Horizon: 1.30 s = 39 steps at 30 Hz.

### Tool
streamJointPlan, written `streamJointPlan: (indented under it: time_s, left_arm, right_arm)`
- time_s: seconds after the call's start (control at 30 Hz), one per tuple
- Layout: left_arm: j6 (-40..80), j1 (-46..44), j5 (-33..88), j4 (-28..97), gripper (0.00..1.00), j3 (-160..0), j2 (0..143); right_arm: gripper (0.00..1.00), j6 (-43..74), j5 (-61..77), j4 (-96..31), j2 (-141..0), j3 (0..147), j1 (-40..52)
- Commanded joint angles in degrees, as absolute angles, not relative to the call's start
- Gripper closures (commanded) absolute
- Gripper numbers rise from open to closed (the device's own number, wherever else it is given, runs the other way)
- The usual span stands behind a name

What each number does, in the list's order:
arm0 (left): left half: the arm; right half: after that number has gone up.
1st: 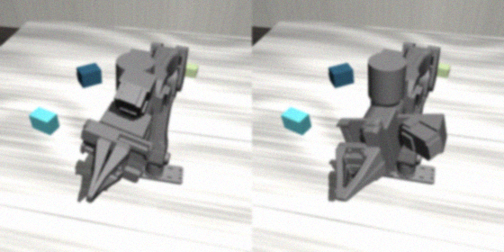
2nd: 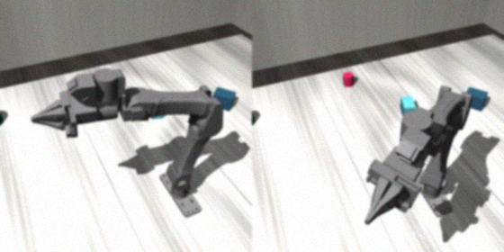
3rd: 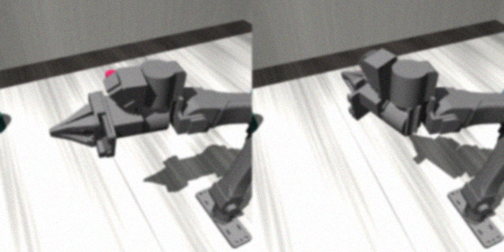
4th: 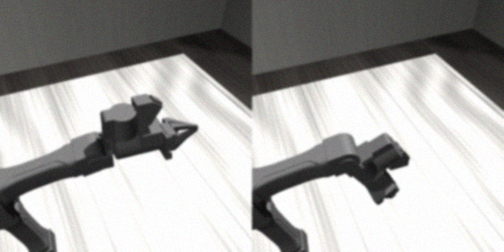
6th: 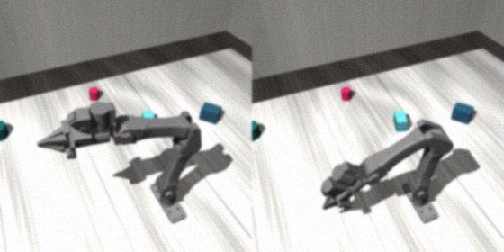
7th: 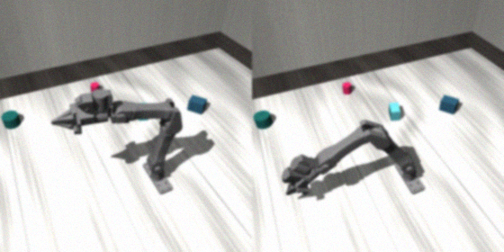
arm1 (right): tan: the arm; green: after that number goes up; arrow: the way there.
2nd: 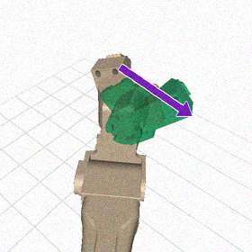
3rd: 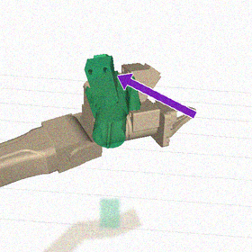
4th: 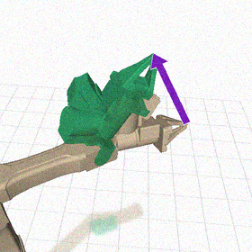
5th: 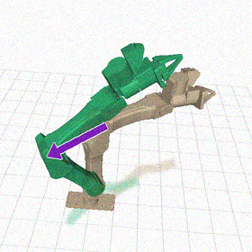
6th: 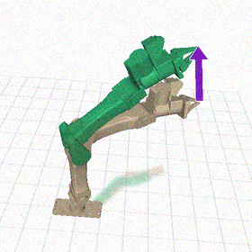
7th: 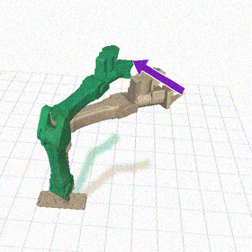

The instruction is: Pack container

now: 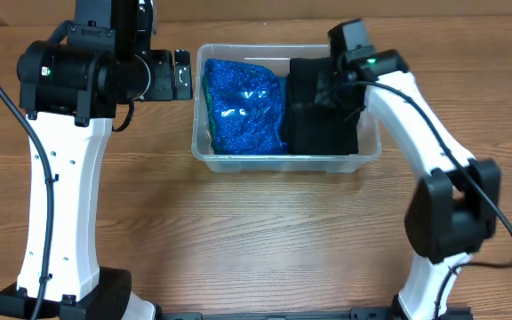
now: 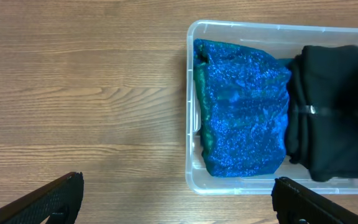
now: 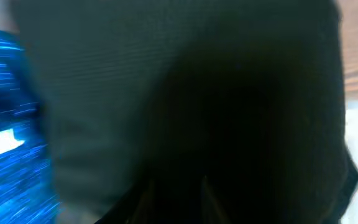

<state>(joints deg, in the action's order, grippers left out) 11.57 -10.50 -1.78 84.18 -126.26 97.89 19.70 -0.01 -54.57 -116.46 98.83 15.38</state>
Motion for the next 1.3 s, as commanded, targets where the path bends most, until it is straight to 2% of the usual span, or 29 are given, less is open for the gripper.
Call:
streamJointPlan:
  time_s: [0.0, 0.07, 0.2, 0.23, 0.27, 0.47, 0.8, 0.93, 1.07, 1.27]
  left_arm:
    - [10.7, -10.9, -2.1, 84.0, 0.00, -126.5, 97.2]
    - [10.7, -10.9, -2.1, 84.0, 0.00, -126.5, 97.2]
    - [10.7, -10.9, -2.1, 84.0, 0.00, -126.5, 97.2]
    - [10.7, -10.9, -2.1, 84.0, 0.00, -126.5, 97.2]
    - [10.7, -10.9, -2.1, 84.0, 0.00, -126.5, 97.2]
    - [10.7, -10.9, -2.1, 84.0, 0.00, -126.5, 97.2]
    - [10.7, -10.9, -2.1, 84.0, 0.00, -126.5, 97.2]
    - [10.7, -10.9, -2.1, 84.0, 0.00, -126.5, 97.2]
    - [10.7, -10.9, -2.1, 84.0, 0.00, -126.5, 97.2]
    - [10.7, -10.9, -2.1, 84.0, 0.00, -126.5, 97.2]
  right_arm:
    - [0.67, 21.0, 3.1, -55.9, -120.3, 97.8, 15.4]
    - [0.57, 20.8, 3.1, -58.1, -118.4, 98.9, 15.7]
    - [0.44, 19.3, 4.0, -62.2, -107.1, 101.4, 17.6]
    - [0.32, 19.3, 4.2, -63.2, -102.8, 101.4, 18.7]
    - [0.00, 19.3, 4.2, -65.2, -98.0, 101.4, 20.1]
    - [0.00, 19.5, -5.8, -77.4, -82.0, 101.4, 21.1]
    - [0.00, 17.2, -21.5, -76.6, -66.8, 101.3, 20.9]
    - [0.00, 12.0, -19.8, -70.7, -60.2, 99.5, 16.1]
    - [0.00, 11.7, -14.5, -66.3, -50.3, 89.8, 6.9]
    - [0.00, 11.7, -11.7, -54.8, -34.8, 65.0, 1.7]
